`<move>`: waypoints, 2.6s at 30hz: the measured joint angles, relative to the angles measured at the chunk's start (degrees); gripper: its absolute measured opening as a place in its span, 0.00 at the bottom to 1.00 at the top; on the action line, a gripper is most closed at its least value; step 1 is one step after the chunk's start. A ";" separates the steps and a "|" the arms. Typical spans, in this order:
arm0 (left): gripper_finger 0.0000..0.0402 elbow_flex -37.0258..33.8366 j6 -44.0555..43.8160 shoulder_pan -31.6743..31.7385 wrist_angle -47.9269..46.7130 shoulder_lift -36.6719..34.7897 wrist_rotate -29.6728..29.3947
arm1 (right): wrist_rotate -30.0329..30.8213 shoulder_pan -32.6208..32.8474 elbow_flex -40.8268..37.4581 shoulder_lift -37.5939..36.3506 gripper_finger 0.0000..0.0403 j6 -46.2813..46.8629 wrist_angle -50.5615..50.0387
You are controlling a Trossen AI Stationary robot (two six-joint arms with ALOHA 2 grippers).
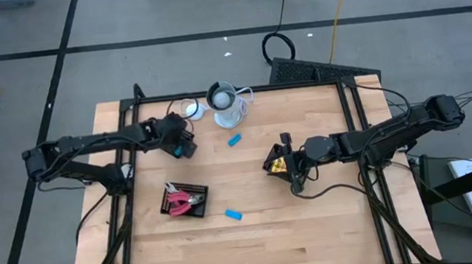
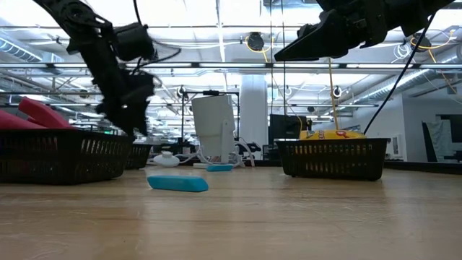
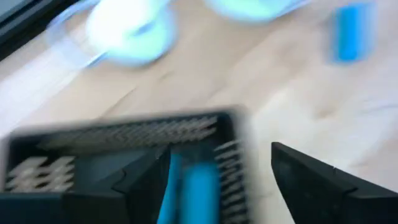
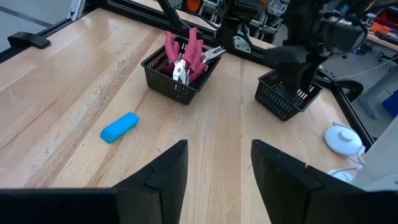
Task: Pick & Place School Supplies
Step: Put the blue eraser into the top black bin
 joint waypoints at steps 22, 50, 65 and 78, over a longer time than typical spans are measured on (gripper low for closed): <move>0.52 18.58 9.63 -7.21 12.41 25.17 9.09 | -0.02 -0.76 0.04 0.00 0.41 0.00 0.44; 0.55 31.87 12.13 -4.56 7.13 40.68 10.57 | 0.17 -0.70 0.04 -2.10 0.41 -1.27 -2.99; 0.68 31.87 10.65 -7.10 6.02 40.70 10.62 | 0.17 -0.70 0.05 -2.08 0.41 -1.28 -2.97; 0.63 31.97 10.58 -7.29 6.94 41.50 6.87 | 0.20 -0.69 0.04 -2.08 0.41 -1.84 -2.51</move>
